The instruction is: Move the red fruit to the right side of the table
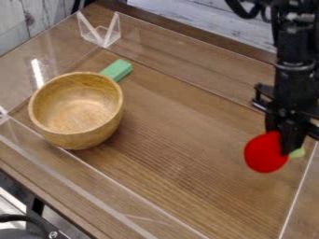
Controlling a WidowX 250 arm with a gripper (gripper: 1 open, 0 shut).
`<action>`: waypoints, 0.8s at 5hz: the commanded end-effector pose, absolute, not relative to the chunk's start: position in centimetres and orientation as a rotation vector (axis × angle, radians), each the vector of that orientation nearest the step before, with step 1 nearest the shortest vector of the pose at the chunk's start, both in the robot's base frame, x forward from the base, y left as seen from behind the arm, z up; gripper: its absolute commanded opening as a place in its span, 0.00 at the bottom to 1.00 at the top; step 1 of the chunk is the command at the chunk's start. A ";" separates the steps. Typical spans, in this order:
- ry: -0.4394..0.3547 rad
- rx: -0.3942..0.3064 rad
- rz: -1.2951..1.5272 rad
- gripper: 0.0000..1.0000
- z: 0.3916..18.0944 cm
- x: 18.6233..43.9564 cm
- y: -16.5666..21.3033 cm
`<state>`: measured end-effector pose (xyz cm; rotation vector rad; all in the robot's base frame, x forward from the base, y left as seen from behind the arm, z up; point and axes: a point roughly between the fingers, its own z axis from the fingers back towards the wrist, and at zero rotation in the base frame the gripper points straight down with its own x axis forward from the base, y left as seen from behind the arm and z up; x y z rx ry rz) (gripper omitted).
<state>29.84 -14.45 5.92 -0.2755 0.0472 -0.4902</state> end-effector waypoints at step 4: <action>-0.013 -0.233 -0.448 1.00 5.7 29.8 -10.3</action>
